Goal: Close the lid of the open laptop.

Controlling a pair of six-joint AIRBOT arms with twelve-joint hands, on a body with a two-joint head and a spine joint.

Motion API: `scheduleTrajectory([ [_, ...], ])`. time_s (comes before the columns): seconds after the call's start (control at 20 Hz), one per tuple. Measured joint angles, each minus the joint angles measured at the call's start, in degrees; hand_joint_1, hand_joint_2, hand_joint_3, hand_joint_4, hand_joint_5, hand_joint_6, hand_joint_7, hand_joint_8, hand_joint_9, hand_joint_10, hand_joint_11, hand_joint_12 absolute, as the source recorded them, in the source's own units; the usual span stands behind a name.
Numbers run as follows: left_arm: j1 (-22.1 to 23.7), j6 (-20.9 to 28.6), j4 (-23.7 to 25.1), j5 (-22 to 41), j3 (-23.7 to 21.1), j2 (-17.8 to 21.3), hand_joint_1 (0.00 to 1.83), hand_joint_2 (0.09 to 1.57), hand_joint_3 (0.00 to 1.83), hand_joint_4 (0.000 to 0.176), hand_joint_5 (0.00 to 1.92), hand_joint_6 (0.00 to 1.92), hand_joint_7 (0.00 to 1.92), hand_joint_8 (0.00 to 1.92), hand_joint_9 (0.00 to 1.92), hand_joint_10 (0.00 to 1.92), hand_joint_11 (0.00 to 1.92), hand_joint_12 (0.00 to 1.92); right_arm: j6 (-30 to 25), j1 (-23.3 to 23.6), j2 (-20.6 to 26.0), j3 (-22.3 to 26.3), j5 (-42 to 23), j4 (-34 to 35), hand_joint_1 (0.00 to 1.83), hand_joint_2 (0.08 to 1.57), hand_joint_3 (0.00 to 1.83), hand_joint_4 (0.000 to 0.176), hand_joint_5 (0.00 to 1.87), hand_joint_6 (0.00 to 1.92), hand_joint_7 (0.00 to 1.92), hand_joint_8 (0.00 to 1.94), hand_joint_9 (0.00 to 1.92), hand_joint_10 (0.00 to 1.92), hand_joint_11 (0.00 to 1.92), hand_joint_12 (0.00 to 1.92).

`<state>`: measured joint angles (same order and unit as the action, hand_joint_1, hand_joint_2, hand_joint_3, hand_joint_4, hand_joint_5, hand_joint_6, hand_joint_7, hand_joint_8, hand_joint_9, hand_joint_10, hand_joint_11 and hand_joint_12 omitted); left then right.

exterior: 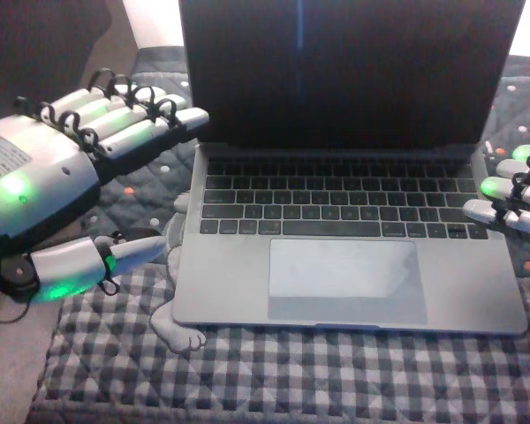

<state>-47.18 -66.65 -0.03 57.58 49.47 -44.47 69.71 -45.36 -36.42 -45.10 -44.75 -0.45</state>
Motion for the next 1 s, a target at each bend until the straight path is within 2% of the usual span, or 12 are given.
scheduleTrajectory([
  [0.05,0.09,0.52,0.74,0.04,-0.26,0.13,0.47,1.39,0.0,0.057,0.11,0.01,0.07,0.0,0.05,0.02,0.0,0.27,0.0,0.0,0.13,0.0,-0.42,0.02,0.04,1.41,0.01,0.045,0.0,0.0,0.0,0.0,0.0,0.0,0.0,0.0],
  [0.1,0.31,1.86,2.05,0.0,-0.26,0.11,0.39,1.42,0.01,0.037,0.11,0.01,0.12,0.01,0.09,0.03,0.0,0.36,0.0,0.0,0.37,0.0,-1.46,0.57,0.01,1.39,0.0,0.065,0.0,0.0,0.0,0.0,0.0,0.0,0.0,0.0],
  [0.2,0.28,3.37,4.02,-1.53,-0.7,-0.2,0.24,1.46,0.0,0.072,0.12,0.02,0.19,0.01,0.15,0.02,0.0,0.63,0.02,0.2,0.42,0.0,-2.36,0.92,0.0,1.37,0.0,0.076,0.0,0.0,0.0,0.0,0.0,0.0,0.0,0.0],
  [0.35,0.04,5.9,6.78,-3.89,-0.66,-1.73,0.21,1.44,0.0,0.087,0.11,0.01,0.17,0.0,0.15,0.02,0.0,0.56,0.0,0.2,0.42,0.0,-2.38,0.81,0.0,1.37,0.0,0.094,0.0,0.0,0.0,0.0,0.0,0.0,0.0,0.0],
  [0.45,-0.33,8.2,9.01,-7.87,-0.09,-4.09,0.2,1.48,0.01,0.02,0.1,0.01,0.13,0.01,0.1,0.01,0.0,0.46,0.02,0.2,0.42,0.0,-2.47,0.85,0.03,1.39,0.0,0.091,0.0,0.0,0.0,0.0,0.0,0.0,0.0,0.0],
  [0.5,-0.46,8.61,9.51,-9.18,0.15,-4.83,0.22,1.48,0.0,0.008,0.11,0.02,0.14,0.01,0.09,0.01,0.0,0.38,0.0,0.2,0.42,0.0,-2.47,0.85,0.03,1.39,0.0,0.081,0.0,0.0,0.0,0.0,0.0,0.0,0.0,0.0],
  [0.6,-0.96,9.97,10.03,-10.49,1.09,-6.27,0.22,1.5,0.0,0.0,0.12,0.01,0.14,0.0,0.08,0.01,0.0,0.2,0.0,0.2,0.42,0.0,-2.54,0.87,0.01,1.38,0.0,0.089,0.0,0.0,0.0,0.0,0.0,0.0,0.0,0.0],
  [0.65,-0.98,10.58,10.19,-12.02,1.86,-7.15,0.2,1.51,0.0,0.0,0.15,0.02,0.16,0.01,0.1,0.02,0.0,0.28,0.02,0.2,0.42,0.0,-2.58,0.85,0.03,1.38,0.0,0.09,0.0,0.0,0.0,0.0,0.0,0.0,0.0,0.0],
  [0.75,-1.03,10.73,9.88,-14.12,2.45,-8.15,0.26,1.5,0.0,0.0,0.18,0.02,0.21,0.01,0.17,0.03,0.0,0.5,0.0,0.2,0.42,0.0,-2.95,0.83,0.04,1.39,0.0,0.118,0.0,0.0,0.0,0.0,0.0,0.0,0.0,0.0],
  [0.85,-1.16,10.82,9.99,-15.34,2.67,-9.05,0.18,1.51,0.0,0.0,0.16,0.01,0.2,0.0,0.17,0.02,0.0,0.48,-0.04,0.2,0.42,0.0,-3.69,0.85,0.02,1.4,0.01,0.11,0.0,0.0,0.0,0.0,0.0,0.0,0.0,0.0],
  [0.95,-1.42,11.93,10.01,-15.06,3.5,-9.68,0.25,1.5,0.0,0.002,0.16,0.0,0.18,0.0,0.16,0.02,0.0,0.44,-0.52,0.2,0.42,0.0,-5.11,0.85,0.1,1.4,0.0,0.099,0.0,0.0,0.0,0.0,0.0,0.0,0.0,0.0],
  [1.0,-1.62,12.11,9.9,-14.84,3.5,-9.7,0.21,1.5,0.0,0.002,0.16,0.0,0.16,0.0,0.16,0.01,0.0,0.41,-0.68,0.2,0.42,0.0,-5.53,0.83,0.16,1.39,0.0,0.085,0.0,0.0,0.0,0.0,0.0,0.0,0.0,0.0],
])
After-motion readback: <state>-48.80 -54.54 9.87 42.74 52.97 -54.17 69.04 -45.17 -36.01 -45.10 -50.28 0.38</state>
